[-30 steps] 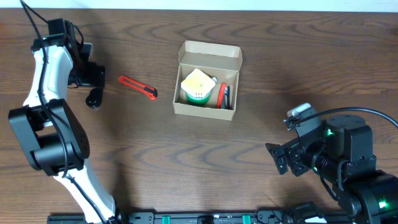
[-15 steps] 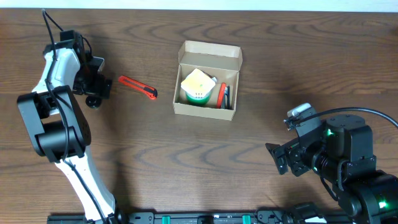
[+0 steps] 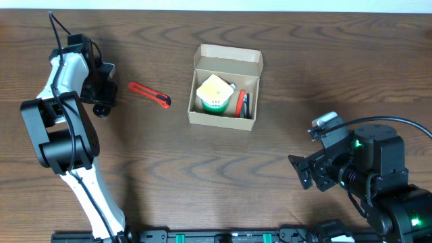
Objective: Pack container
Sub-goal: 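Open the left gripper, move to the black tape measure and grasp it, then carry the black tape measure with the left gripper into the box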
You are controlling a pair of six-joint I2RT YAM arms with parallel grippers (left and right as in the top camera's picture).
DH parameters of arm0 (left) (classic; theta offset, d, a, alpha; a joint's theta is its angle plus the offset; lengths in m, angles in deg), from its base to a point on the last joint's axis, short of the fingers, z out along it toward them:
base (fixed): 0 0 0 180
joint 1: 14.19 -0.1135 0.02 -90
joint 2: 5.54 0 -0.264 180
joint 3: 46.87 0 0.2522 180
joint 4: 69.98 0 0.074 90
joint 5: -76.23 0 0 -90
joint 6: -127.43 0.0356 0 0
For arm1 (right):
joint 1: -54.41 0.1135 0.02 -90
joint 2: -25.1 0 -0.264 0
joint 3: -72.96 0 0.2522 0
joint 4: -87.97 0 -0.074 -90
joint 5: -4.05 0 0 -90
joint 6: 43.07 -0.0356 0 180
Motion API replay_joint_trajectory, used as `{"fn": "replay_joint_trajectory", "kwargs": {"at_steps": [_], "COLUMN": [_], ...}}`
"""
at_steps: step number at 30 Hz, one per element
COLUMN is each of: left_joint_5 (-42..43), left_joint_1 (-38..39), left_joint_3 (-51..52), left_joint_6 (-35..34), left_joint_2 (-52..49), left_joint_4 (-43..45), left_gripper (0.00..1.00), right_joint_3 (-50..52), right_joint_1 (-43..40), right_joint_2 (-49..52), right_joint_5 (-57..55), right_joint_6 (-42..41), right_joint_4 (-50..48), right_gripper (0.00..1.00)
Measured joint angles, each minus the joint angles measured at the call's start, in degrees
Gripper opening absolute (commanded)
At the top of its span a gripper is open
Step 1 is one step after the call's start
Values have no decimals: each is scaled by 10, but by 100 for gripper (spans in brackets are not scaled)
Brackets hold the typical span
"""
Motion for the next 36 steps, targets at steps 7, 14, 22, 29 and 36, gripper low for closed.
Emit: {"fn": "replay_joint_trajectory", "kwargs": {"at_steps": [7, 14, 22, 29, 36], "left_joint_5": [0, -3, -5, -5, -4], "left_joint_1": [1, 3, 5, 8, 16], "left_joint_3": [0, 0, 0, -4, -50], "left_joint_6": [-9, -28, -58, -106, -162], "left_joint_2": [0, 0, 0, 0, 1], "left_joint_4": [0, -1, -7, -27, -76], "left_gripper": [43, 30, 16, 6, 6], "right_joint_3": [0, 0, 0, 0, 0], "right_joint_1": [0, 0, 0, 0, 0], "right_joint_2": [0, 0, 0, 0, 0], "right_joint_5": [0, 0, 0, 0, 0], "right_joint_6": [0, 0, 0, 0, 0], "right_joint_4": [0, 0, 0, 0, 0], "right_gripper": [99, 99, 99, 99, 99]}}
